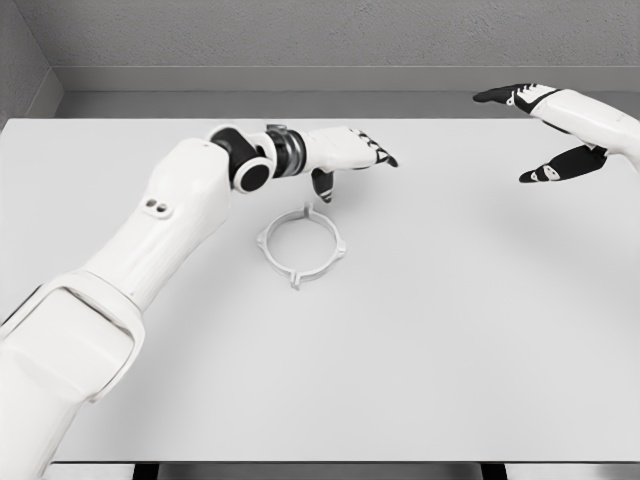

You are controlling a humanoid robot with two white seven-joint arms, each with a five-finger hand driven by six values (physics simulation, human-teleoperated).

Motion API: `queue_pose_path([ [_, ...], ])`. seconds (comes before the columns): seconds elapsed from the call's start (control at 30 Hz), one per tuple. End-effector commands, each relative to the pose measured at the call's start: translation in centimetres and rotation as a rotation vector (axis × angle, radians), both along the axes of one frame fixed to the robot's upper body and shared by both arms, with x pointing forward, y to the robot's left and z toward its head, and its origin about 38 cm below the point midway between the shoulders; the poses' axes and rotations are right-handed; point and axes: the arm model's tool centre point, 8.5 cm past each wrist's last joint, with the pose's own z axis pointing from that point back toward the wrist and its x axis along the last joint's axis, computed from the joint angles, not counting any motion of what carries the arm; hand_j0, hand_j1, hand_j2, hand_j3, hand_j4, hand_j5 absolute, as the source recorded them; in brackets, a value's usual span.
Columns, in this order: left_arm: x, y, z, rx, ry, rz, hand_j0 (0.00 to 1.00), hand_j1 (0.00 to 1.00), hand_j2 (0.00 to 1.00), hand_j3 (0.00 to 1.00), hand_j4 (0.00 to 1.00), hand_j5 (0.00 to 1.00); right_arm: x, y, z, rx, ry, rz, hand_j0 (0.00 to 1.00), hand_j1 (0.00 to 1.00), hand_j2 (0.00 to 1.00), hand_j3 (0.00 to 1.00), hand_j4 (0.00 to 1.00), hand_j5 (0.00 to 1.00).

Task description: Assemble PVC drainage pipe clamps

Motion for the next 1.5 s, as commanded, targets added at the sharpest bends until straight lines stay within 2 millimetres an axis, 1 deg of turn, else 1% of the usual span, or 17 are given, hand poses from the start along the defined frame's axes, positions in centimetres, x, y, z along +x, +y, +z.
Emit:
queue_pose_path([
  [0.0,0.0,-0.1,-0.4,0.013,-0.004,0.022,1.0,1.0,1.0,1.0,1.0,1.0,0.0,0.0,0.1,0.009,0.001,-0.001,1.0,1.0,1.0,1.0,1.0,1.0],
  [0.23,-0.3,-0.3,-0.9,0.03,0.0,0.012,1.0,1.0,1.0,1.0,1.0,1.0,0.0,-0.1,0.1,0.007,0.0,-0.003,1.0,1.0,1.0,1.0,1.0,1.0],
  [0.93,-0.3,-0.2,-1.1,0.041,-0.004,0.012,1.0,1.0,1.0,1.0,1.0,1.0,0.0,0.0,0.3,0.006,-0.005,-0.001,1.0,1.0,1.0,1.0,1.0,1.0],
  [1.03,-0.2,0.0,-1.1,0.043,-0.004,0.018,1.0,1.0,1.0,1.0,1.0,1.0,0.0,-0.1,0.3,0.007,-0.004,-0.002,1.0,1.0,1.0,1.0,1.0,1.0],
  [1.07,0.0,0.6,-1.1,0.046,-0.005,0.029,1.0,1.0,1.0,1.0,1.0,1.0,0.0,-0.1,0.3,0.007,-0.004,-0.002,1.0,1.0,1.0,1.0,1.0,1.0],
  [1.1,0.0,0.7,-1.1,0.045,-0.005,0.031,1.0,1.0,1.0,1.0,1.0,1.0,0.0,-0.1,0.3,0.007,-0.004,-0.002,1.0,1.0,1.0,1.0,1.0,1.0],
  [1.47,0.0,0.8,-1.2,0.049,-0.004,0.031,1.0,1.0,1.0,1.0,1.0,1.0,0.1,-0.2,0.6,0.009,-0.012,-0.005,1.0,1.0,1.0,1.0,1.0,1.0],
])
